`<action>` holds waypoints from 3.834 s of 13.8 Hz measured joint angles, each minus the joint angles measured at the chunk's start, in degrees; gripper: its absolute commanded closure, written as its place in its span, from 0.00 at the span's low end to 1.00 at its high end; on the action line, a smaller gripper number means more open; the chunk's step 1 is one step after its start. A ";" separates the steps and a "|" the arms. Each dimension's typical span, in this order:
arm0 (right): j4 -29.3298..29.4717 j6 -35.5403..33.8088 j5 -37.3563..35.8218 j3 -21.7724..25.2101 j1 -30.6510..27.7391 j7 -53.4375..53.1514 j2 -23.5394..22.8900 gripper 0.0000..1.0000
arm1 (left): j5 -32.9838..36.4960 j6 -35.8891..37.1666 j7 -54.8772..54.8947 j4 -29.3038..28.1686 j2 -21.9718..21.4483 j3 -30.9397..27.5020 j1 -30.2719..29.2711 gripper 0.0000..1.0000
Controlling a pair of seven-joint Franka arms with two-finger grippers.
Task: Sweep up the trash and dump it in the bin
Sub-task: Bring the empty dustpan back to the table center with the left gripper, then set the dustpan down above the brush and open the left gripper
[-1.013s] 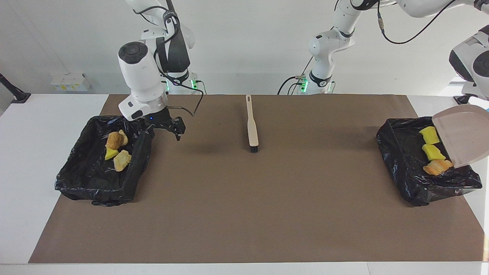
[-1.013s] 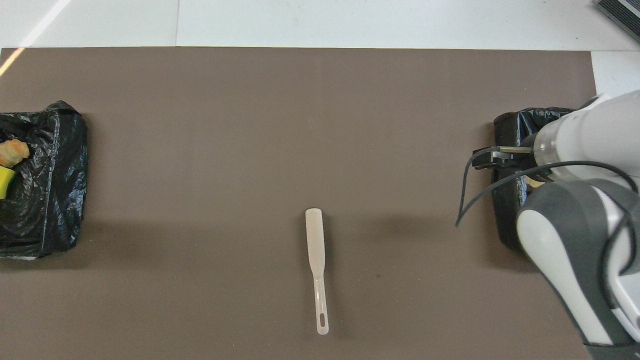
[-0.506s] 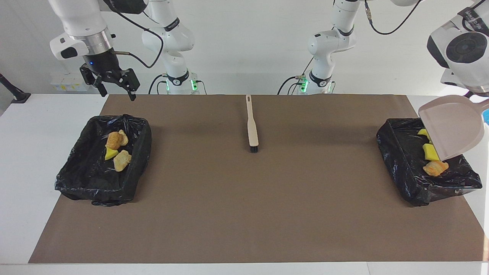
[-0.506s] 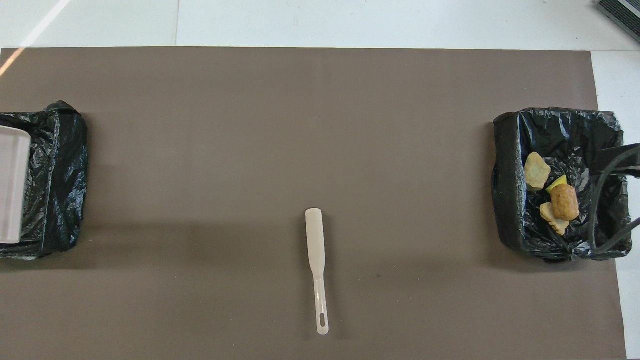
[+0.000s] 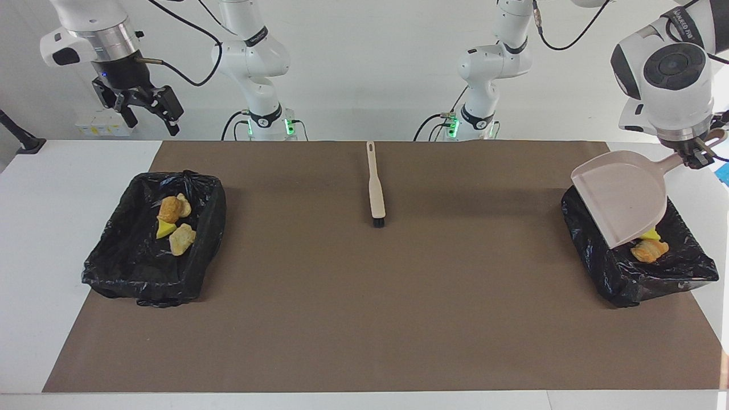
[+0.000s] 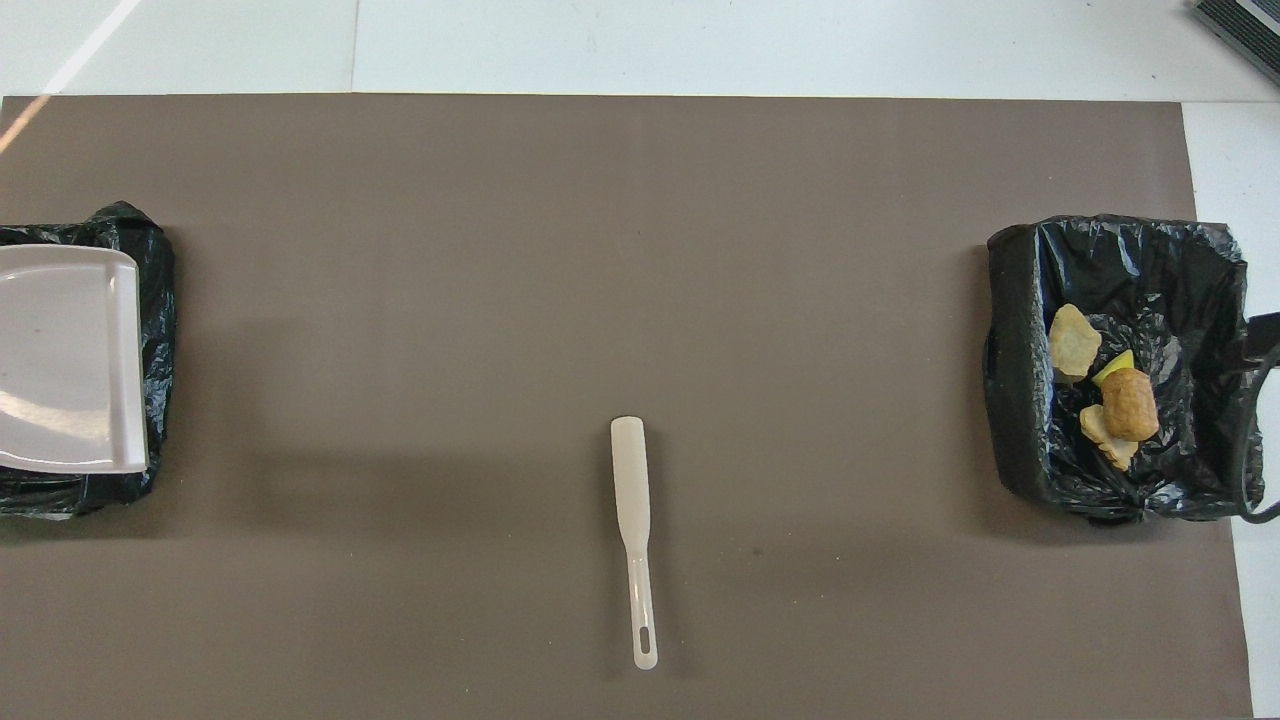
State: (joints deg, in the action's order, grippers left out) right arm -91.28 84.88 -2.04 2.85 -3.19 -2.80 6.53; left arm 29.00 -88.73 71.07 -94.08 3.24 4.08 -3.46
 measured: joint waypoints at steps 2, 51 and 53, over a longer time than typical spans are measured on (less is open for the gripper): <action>-1.19 0.11 0.00 -0.01 0.07 2.20 0.02 0.00 | -6.69 0.35 -8.26 -0.41 -0.01 0.11 0.42 1.00; -2.01 0.33 0.08 6.93 9.09 1.03 0.22 0.00 | -31.35 -23.28 -96.59 7.21 16.30 -1.47 27.21 0.00; -2.01 0.33 0.09 6.93 9.32 1.04 0.22 0.00 | -31.35 -20.51 -92.50 7.37 14.41 -1.55 24.19 0.00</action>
State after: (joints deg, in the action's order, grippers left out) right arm -93.29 85.21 -1.95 9.78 6.13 -1.76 6.74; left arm -2.36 -109.24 -21.43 -86.70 17.64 2.53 20.73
